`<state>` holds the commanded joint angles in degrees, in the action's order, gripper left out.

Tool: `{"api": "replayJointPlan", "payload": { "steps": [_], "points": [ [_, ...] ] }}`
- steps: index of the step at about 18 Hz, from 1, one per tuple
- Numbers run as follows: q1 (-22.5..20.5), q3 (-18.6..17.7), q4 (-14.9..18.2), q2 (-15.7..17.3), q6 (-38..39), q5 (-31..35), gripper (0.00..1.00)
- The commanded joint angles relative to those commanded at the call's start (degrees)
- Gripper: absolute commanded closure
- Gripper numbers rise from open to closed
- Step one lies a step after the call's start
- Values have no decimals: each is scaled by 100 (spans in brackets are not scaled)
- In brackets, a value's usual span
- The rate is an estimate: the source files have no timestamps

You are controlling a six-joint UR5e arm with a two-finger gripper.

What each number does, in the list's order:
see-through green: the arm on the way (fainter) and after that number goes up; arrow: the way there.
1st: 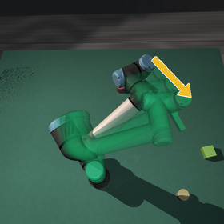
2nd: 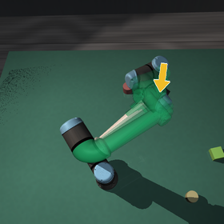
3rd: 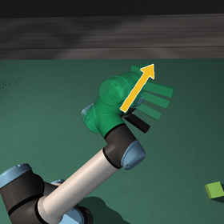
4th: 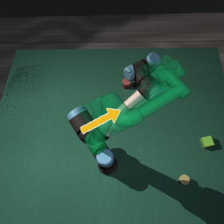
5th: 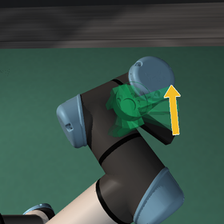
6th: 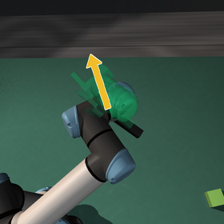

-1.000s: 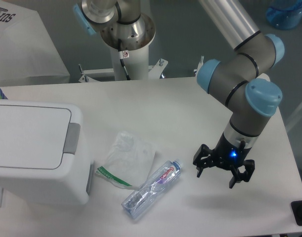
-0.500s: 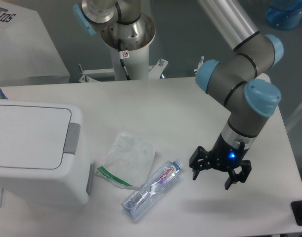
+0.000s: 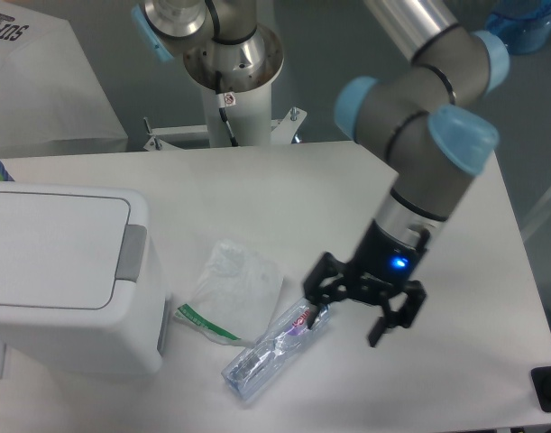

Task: Open the trash can
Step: 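Move the gripper over the plastic bag toward the white trash can lid, then catch the lid edge with the gripper and lift it open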

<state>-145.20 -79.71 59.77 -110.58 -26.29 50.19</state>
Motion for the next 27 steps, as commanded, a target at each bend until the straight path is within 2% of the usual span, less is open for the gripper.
{"api": "replayJointPlan", "payload": {
  "steps": [6, 11, 16, 19, 22, 27],
  "points": [
    [387, -342, 0, 431, 71, 0, 0],
    [510, -528, 0, 449, 159, -9, 0],
    [747, -747, -9, 871, 484, 9, 0],
    [801, -1089, -79, 1047, 370, 26, 0],
    [809, -1205, -404, 1003, 423, 35, 0],
    [818, -1178, -431, 907, 405, 44, 0]
  ]
}}
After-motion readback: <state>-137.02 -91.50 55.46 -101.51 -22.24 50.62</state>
